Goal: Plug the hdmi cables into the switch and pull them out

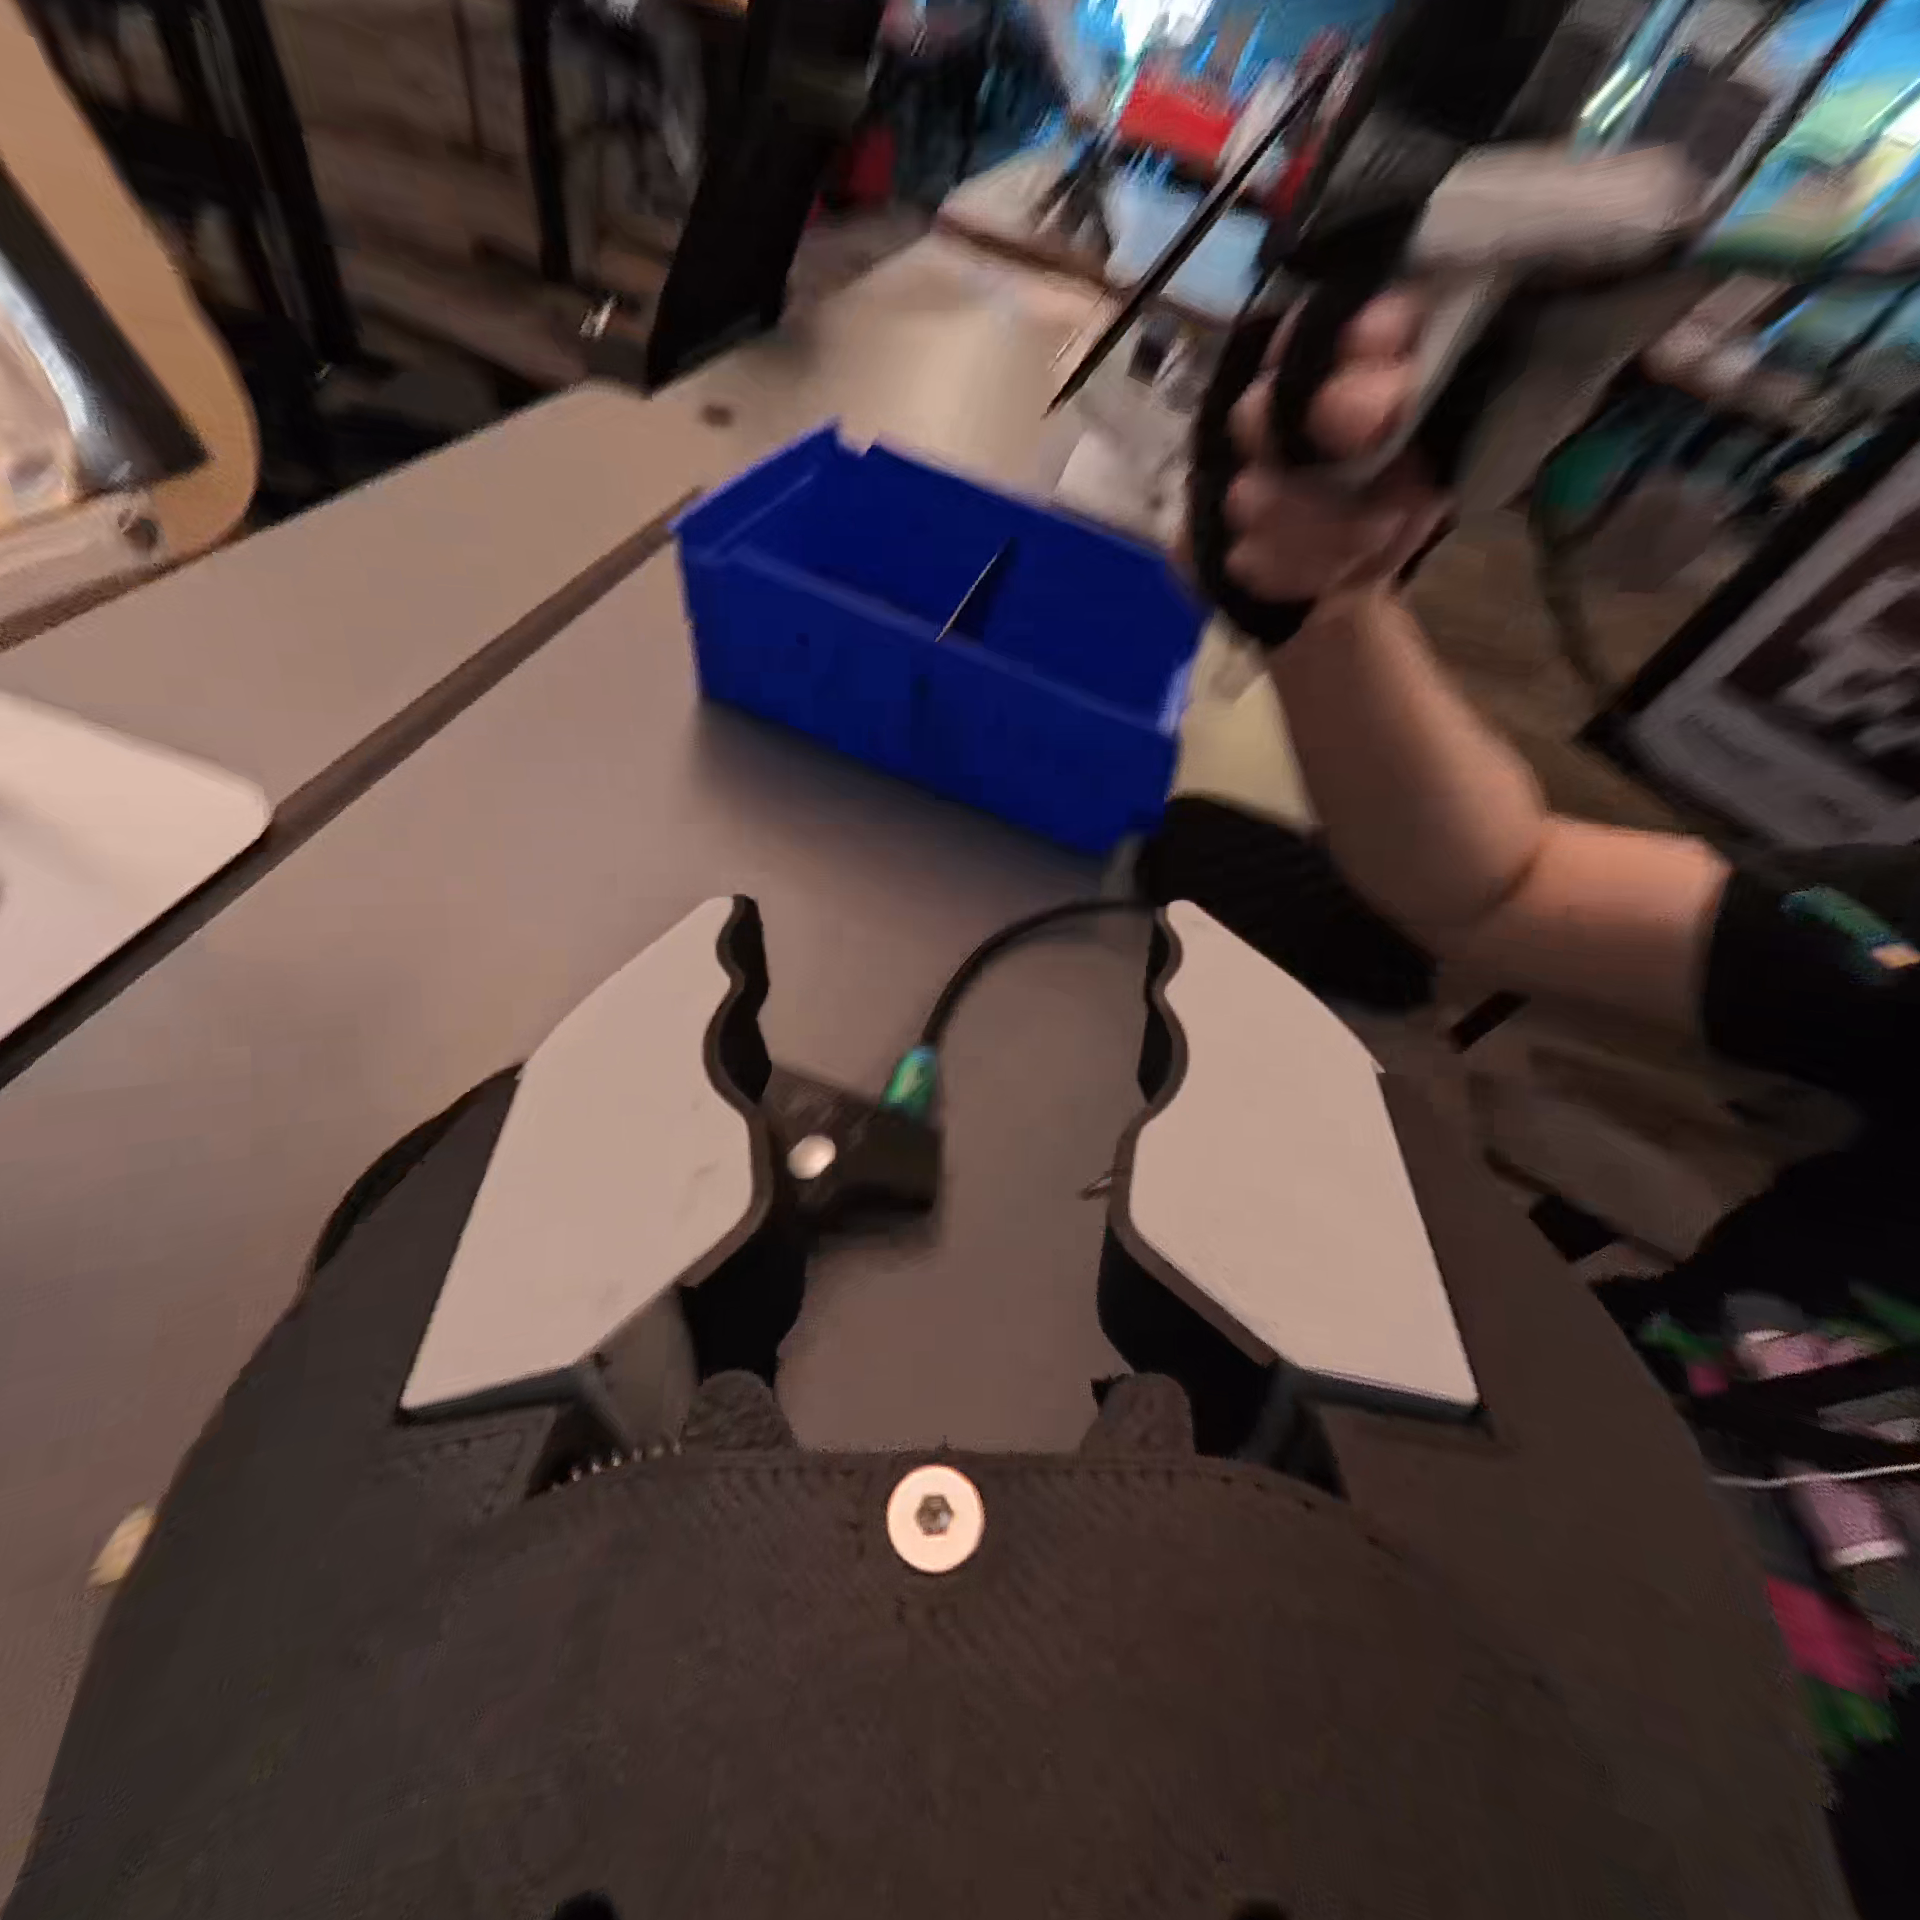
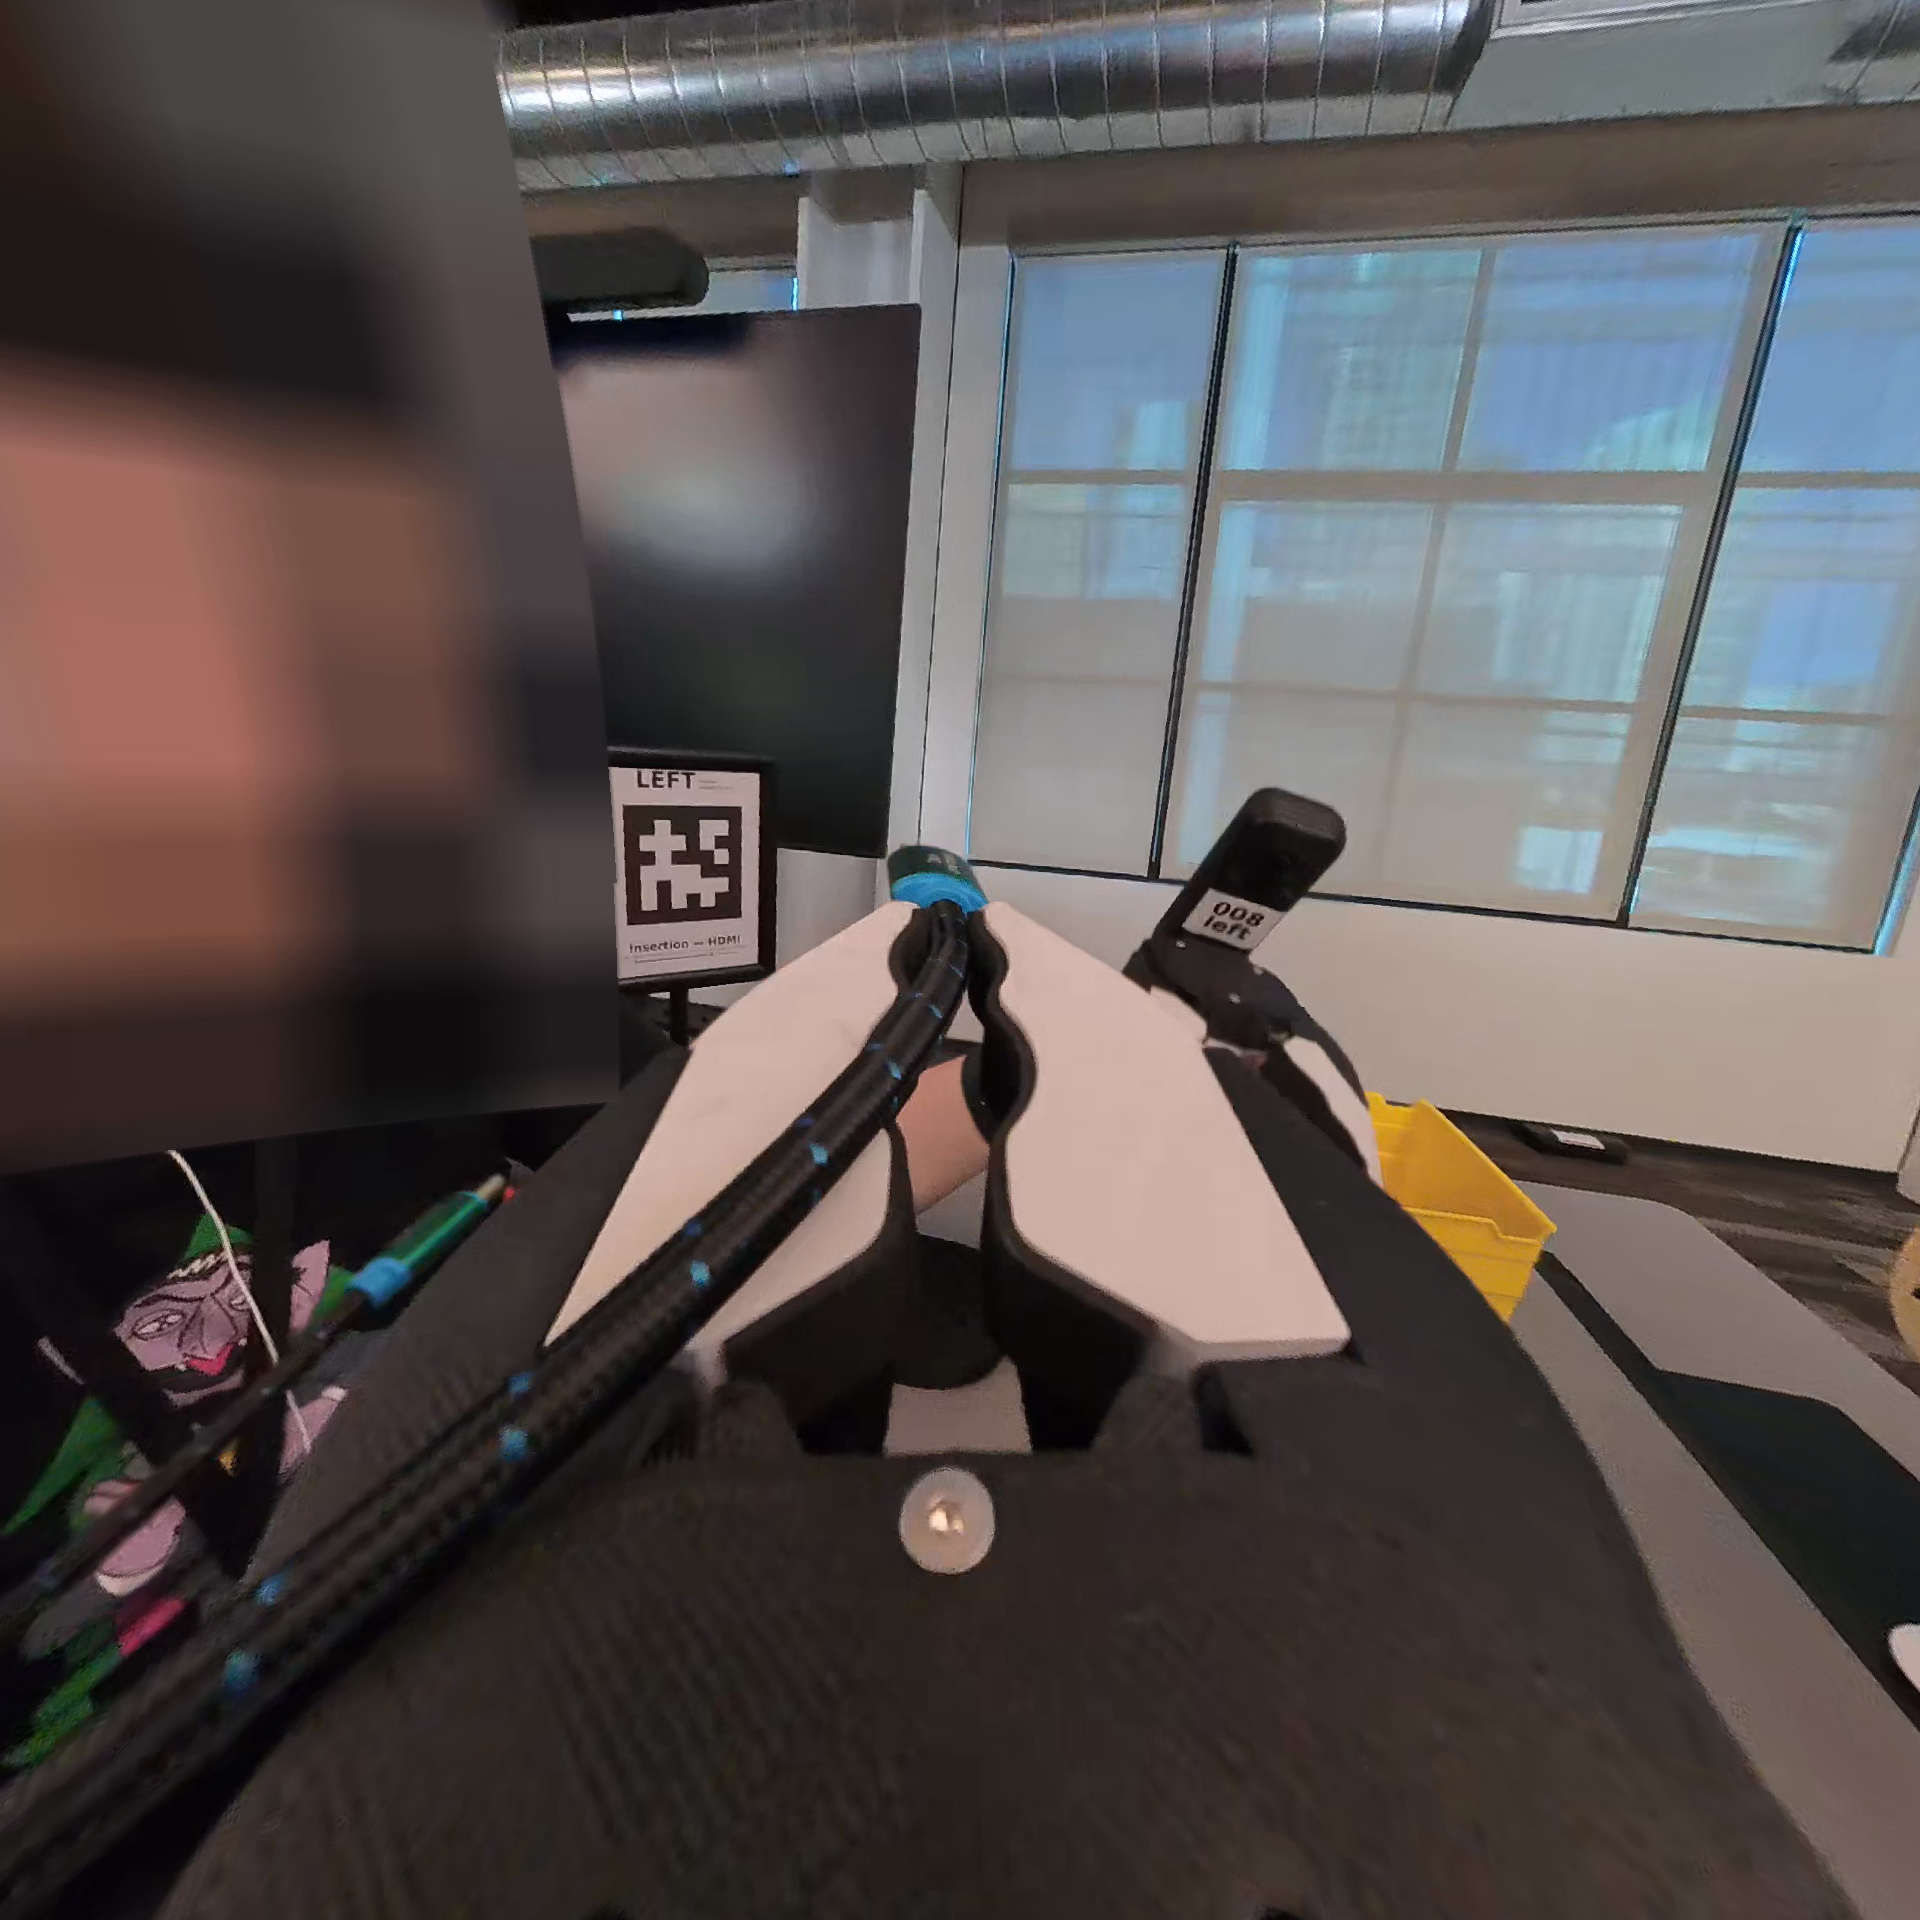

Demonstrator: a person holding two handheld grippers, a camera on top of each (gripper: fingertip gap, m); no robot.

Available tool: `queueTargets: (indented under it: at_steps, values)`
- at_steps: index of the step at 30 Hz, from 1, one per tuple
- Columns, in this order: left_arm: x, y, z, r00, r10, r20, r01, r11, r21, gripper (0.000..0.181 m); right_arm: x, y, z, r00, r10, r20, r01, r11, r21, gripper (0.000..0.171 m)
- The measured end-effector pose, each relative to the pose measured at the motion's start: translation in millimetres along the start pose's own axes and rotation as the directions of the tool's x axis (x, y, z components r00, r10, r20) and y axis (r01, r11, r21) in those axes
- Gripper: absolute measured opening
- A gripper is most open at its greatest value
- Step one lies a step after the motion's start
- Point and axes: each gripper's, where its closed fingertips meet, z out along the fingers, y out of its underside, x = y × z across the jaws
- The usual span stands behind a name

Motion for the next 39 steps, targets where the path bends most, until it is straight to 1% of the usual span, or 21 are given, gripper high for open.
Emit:
queueTargets:
  at_steps: [2,3,4,5,7,8,10,11,14,16,19,20,23,25,27,28,30,32,34,39]
  values:
    - [-19.5,26.4,8.7,0.993,0.05,0.109,-0.034,0.989,-0.144,0.071,0.9,2.4,-1.8,1.0,-0.021,-0.011,0.02,1.0,-0.021,0.008]
    - [-26.8,40.3,11.6,0.987,0.062,0.15,-0.027,0.974,-0.226,0.066,1.4,4.8,-1.9,0.999,-0.035,-0.021,0.034,0.998,-0.046,0.008]
    - [-28.8,54.8,14.0,0.985,0.058,0.16,-0.006,0.951,-0.31,0.054,1.4,6.7,-1.8,0.998,-0.057,-0.031,0.054,0.996,-0.072,0.008]
    - [-24.1,70.0,16.8,0.99,0.043,0.132,0.013,0.919,-0.394,0.039,0.7,7.6,-1.6,0.996,-0.08,-0.039,0.076,0.993,-0.092,0.008]
    - [-14.1,98.6,21.8,0.996,0.046,0.072,0.001,0.84,-0.543,0.044,-2.0,6.6,-1.5,0.993,-0.107,-0.041,0.102,0.988,-0.113,0.008]
    - [-16.5,110.1,23.9,0.993,0.091,0.073,-0.03,0.803,-0.595,0.047,-3.3,5.4,-1.8,0.993,-0.114,-0.04,0.109,0.987,-0.116,0.008]
    - [-24.0,128.0,31.2,0.981,0.179,0.069,-0.089,0.745,-0.662,0.059,-5.2,3.7,-3.0,0.992,-0.119,-0.035,0.114,0.987,-0.115,0.008]
    - [-24.6,136.1,36.2,0.981,0.187,0.051,-0.102,0.725,-0.681,0.059,-5.4,3.0,-3.7,0.992,-0.119,-0.034,0.114,0.987,-0.112,0.008]
    - [-27.3,152.0,53.0,0.984,0.175,0.033,-0.099,0.695,-0.712,0.058,-5.1,1.3,-6.3,0.993,-0.116,-0.037,0.112,0.988,-0.108,0.008]
    - [-34.6,156.2,59.9,0.974,0.22,0.055,-0.112,0.677,-0.727,0.064,-4.8,1.5,-7.8,0.991,-0.126,-0.042,0.12,0.986,-0.117,0.008]
    - [-57.4,156.8,57.9,0.929,0.347,0.129,-0.137,0.647,-0.75,0.072,-5.9,0.7,-8.4,0.991,-0.128,-0.035,0.123,0.986,-0.116,0.008]
    - [-62.4,157.4,56.8,0.921,0.363,0.143,-0.137,0.645,-0.752,0.074,-6.2,1.0,-8.3,0.991,-0.127,-0.032,0.122,0.986,-0.116,0.008]
    - [-76.2,165.4,52.8,0.912,0.374,0.168,-0.118,0.632,-0.766,0.074,-6.1,3.8,-7.1,0.993,-0.119,-0.025,0.115,0.986,-0.123,0.008]
    - [-82.4,176.1,49.2,0.915,0.365,0.17,-0.095,0.605,-0.79,0.067,-6.2,6.5,-5.8,0.993,-0.114,-0.018,0.111,0.985,-0.132,0.008]
    - [-89.2,184.2,47.0,0.904,0.396,0.16,-0.108,0.574,-0.812,0.048,-5.2,9.8,-4.8,0.993,-0.113,-0.018,0.109,0.983,-0.144,0.008]
    - [-87.4,185.4,48.9,0.909,0.39,0.145,-0.12,0.58,-0.806,0.038,-4.9,11.3,-4.3,0.994,-0.112,-0.016,0.108,0.983,-0.149,0.008]
    - [-84.5,186.9,51.6,0.92,0.369,0.13,-0.122,0.586,-0.801,0.031,-3.8,13.3,-3.7,0.994,-0.108,-0.016,0.104,0.983,-0.152,0.008]
    - [-84.0,186.8,53.1,0.925,0.358,0.129,-0.117,0.591,-0.798,0.031,-2.9,15.2,-3.4,0.995,-0.101,-0.016,0.097,0.983,-0.157,0.008]
    - [-84.8,185.9,54.7,0.925,0.356,0.133,-0.117,0.599,-0.792,0.035,-2.7,16.6,-3.0,0.995,-0.099,-0.015,0.095,0.982,-0.162,0.008]
    - [-83.7,185.4,59.4,0.94,0.309,0.146,-0.097,0.653,-0.751,0.038,-3.4,17.8,-2.4,0.995,-0.097,-0.01,0.094,0.982,-0.166,0.008]
